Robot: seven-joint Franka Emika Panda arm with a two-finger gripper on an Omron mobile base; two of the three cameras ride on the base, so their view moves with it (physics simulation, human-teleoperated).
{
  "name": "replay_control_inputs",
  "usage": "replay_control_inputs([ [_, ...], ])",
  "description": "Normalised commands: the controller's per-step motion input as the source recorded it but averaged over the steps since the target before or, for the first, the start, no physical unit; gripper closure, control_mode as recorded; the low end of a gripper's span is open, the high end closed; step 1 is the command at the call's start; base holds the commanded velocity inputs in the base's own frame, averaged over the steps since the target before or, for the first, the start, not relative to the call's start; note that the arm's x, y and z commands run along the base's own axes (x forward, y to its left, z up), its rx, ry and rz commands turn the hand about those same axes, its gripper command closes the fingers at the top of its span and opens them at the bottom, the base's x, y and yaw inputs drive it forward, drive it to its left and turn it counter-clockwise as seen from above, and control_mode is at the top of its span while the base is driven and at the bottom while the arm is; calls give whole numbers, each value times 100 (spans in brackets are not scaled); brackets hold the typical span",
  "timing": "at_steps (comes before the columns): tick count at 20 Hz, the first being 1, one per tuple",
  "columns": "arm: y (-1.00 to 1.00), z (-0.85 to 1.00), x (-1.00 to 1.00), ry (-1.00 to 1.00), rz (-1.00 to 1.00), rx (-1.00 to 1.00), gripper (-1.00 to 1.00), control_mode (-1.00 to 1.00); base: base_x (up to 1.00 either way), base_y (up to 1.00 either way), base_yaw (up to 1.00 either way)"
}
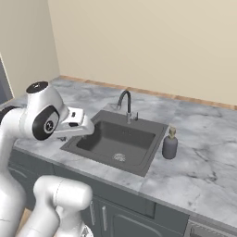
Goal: Restock the sink supplies by placing the sponge and soap dispenser on the counter and next to the sink. Make sure the soap dispenser is upright.
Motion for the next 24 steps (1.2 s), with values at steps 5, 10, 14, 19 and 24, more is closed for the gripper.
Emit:
replay_control_inputs([
  [5,14,-53,-1,1,0,0,-100,-100,0,0,0],
  [10,2,-31,0,2,0,0,-100,-100,0,0,0],
  [14,2,-39,-32,0,-13,0,-100,-100,0,0,0],
  [19,0,0,0,0,0,0,-100,100,-89,0,-47],
  [24,0,0,0,0,0,0,-100,100,-88,3,-77],
])
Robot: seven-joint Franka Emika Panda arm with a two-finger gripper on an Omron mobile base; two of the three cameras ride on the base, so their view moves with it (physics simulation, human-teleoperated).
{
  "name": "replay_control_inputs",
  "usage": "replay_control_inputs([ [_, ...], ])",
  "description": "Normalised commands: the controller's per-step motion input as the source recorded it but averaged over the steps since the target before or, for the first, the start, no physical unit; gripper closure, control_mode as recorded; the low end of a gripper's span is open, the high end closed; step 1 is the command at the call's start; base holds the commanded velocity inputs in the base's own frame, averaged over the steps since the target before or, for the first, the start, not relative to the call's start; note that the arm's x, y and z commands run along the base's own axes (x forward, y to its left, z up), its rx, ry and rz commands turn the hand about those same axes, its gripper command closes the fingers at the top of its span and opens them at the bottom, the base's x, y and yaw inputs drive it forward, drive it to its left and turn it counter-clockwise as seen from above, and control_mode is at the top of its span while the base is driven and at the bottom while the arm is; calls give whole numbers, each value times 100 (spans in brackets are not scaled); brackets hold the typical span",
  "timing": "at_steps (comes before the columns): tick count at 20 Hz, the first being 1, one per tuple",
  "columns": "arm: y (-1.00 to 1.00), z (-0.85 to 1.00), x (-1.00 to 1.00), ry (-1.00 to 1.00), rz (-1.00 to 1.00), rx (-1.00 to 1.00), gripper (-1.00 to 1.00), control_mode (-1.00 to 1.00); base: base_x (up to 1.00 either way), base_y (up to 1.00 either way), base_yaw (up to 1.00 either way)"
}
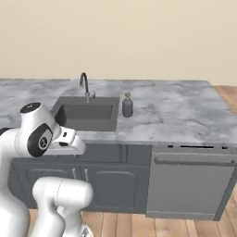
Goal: Restock the sink supplies by placing the sponge and soap dispenser on the counter and next to the sink. Make sure the soap dispenser is upright.
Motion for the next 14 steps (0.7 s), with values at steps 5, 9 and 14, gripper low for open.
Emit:
replay_control_inputs([
  [5,0,0,0,0,0,0,-100,100,-58,15,-88],
  [9,0,0,0,0,0,0,-100,100,-34,0,-93],
  [14,0,0,0,0,0,0,-100,100,-6,18,-92],
])
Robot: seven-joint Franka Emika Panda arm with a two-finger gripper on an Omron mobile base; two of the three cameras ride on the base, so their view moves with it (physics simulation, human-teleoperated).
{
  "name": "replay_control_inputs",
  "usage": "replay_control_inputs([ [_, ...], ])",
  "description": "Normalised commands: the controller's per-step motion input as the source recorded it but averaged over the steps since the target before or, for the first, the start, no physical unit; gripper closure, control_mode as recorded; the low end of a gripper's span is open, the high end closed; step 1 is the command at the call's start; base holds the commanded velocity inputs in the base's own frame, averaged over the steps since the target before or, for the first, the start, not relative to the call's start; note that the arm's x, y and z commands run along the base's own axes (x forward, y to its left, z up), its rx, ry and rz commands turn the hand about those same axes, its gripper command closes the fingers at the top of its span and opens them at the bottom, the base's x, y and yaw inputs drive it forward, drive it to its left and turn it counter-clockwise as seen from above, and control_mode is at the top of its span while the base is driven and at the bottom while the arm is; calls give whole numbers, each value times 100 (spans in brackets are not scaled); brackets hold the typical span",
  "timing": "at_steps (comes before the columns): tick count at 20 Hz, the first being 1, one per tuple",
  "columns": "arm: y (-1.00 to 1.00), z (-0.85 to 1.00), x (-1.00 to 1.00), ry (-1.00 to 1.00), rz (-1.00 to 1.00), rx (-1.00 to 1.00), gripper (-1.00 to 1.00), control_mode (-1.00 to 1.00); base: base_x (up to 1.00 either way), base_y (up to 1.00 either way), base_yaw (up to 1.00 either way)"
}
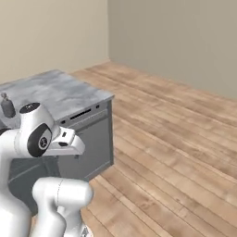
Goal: Restock the sink supplies by placing the sponge and soap dispenser on the counter and next to the sink. Make sure the soap dispenser is upright.
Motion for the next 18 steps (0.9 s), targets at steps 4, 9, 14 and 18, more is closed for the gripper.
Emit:
replay_control_inputs([
  [4,0,0,0,0,0,0,-100,100,18,20,-82],
  [9,0,0,0,0,0,0,-100,100,62,0,-72],
  [14,0,0,0,0,0,0,-100,100,61,-7,-63],
  [18,0,0,0,0,0,0,-100,100,49,-15,-58],
])
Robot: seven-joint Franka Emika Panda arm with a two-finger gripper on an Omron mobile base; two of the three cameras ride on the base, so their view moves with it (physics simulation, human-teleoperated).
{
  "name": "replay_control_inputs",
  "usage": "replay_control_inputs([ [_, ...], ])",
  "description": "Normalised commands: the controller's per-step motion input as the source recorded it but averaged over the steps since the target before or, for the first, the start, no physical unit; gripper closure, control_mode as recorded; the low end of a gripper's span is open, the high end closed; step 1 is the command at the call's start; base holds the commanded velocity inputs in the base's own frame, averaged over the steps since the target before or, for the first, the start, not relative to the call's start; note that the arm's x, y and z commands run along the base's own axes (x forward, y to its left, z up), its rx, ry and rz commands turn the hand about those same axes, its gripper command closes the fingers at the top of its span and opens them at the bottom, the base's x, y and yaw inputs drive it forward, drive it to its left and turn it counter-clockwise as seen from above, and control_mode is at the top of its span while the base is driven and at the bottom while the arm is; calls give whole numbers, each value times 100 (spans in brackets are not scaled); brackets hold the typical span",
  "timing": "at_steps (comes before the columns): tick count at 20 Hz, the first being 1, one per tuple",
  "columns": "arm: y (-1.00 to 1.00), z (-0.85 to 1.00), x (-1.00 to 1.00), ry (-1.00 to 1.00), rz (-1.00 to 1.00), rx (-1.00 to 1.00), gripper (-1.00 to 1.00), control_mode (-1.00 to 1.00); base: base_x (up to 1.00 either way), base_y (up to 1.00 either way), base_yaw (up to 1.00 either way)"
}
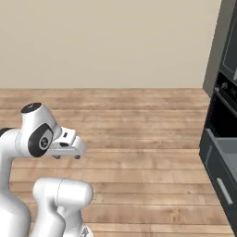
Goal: Restock the sink supplies by placing the sponge and soap dispenser on the counter and next to the sink. Make sure the soap dispenser is upright.
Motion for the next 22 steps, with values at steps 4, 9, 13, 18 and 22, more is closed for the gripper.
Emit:
replay_control_inputs([
  [4,0,0,0,0,0,0,-100,100,39,-34,-53],
  [9,0,0,0,0,0,0,-100,100,18,-51,-47],
  [13,0,0,0,0,0,0,-100,100,15,-50,-46],
  [18,0,0,0,0,0,0,-100,100,17,-28,-55],
  [22,0,0,0,0,0,0,-100,100,0,-36,-55],
])
